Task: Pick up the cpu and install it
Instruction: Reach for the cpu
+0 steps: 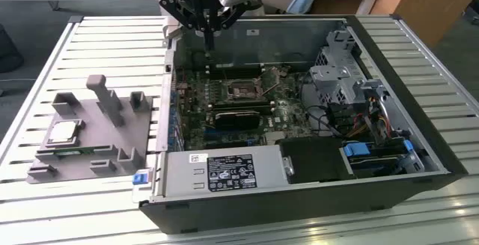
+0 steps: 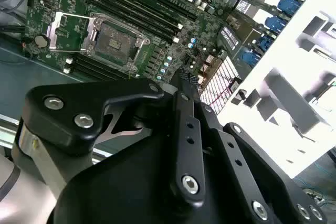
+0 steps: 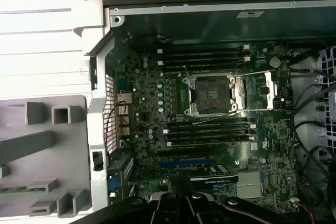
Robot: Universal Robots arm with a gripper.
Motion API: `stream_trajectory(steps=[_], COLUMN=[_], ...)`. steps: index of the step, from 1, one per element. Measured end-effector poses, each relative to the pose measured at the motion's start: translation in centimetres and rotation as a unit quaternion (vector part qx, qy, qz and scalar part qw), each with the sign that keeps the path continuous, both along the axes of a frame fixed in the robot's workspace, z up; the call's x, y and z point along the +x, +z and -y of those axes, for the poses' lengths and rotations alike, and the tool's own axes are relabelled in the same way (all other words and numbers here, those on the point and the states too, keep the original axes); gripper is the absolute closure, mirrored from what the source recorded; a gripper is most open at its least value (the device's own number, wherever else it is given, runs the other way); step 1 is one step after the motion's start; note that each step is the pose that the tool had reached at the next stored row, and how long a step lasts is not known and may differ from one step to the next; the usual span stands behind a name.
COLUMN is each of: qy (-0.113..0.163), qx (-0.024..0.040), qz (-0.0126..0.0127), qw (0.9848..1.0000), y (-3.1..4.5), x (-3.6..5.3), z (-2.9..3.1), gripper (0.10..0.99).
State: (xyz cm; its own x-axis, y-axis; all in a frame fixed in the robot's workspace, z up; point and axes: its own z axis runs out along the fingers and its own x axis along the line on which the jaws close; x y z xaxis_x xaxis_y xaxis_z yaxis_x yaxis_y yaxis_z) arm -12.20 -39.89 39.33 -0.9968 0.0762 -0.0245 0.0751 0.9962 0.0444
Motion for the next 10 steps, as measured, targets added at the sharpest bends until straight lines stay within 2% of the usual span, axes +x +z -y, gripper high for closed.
stream_trajectory(steps=[10], qy=[0.0], qx=[0.0], qz=[0.0], qw=[1.0], y=[0.0], x=[-0.36], z=[0.0], gripper=[0.98])
